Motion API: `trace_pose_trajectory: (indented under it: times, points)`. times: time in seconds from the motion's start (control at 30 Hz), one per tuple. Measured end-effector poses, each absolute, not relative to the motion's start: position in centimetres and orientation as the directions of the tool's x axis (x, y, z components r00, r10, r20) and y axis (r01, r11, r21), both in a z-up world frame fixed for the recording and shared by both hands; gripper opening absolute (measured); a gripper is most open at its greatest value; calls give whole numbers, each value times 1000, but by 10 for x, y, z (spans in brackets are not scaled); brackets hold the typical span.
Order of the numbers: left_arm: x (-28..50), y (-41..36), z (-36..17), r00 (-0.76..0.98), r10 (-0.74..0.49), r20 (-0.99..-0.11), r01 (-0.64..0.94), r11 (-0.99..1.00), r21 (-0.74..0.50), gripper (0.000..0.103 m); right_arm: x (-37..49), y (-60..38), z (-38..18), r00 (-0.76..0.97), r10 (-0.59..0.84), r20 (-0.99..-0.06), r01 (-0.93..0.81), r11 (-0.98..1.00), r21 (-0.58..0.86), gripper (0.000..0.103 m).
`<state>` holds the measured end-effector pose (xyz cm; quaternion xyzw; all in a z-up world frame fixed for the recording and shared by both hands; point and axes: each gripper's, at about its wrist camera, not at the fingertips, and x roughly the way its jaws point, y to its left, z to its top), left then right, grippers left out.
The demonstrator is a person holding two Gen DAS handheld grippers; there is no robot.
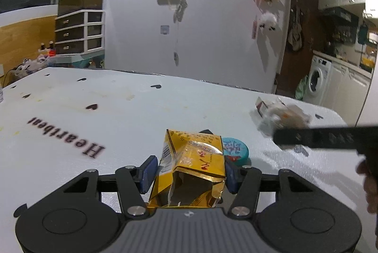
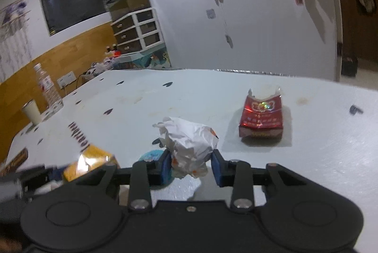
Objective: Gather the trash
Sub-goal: 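Grasp the yellow snack box with the left tool while the right tool grasps crumpled white paper, then carry the yellow box and white paper with both tools over the bin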
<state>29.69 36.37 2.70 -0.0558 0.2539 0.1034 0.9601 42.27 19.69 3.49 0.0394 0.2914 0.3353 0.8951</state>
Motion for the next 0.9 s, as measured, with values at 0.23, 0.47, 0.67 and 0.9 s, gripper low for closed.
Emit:
trace_pose_trajectory:
  times: [0.23,0.47,0.67,0.9]
  points:
    - [290,352,33,858,181,-481,-243,968,-70,58,404,173,38,611,632,-476,-604,761,236,37]
    - [285,329,37,866,173,-470,-227,972,-60,58,387,146,43,637,624,-453,-617,765,185,37]
    - [283,302,39,875,150,-461,-204,976,-70,58,375,117,51,657,620,-430,-617,769,166,37]
    - [281,259,39,882,118,-456,-164,984,-63,58,362,74,50,680,598,-425,-596,788,154,37]
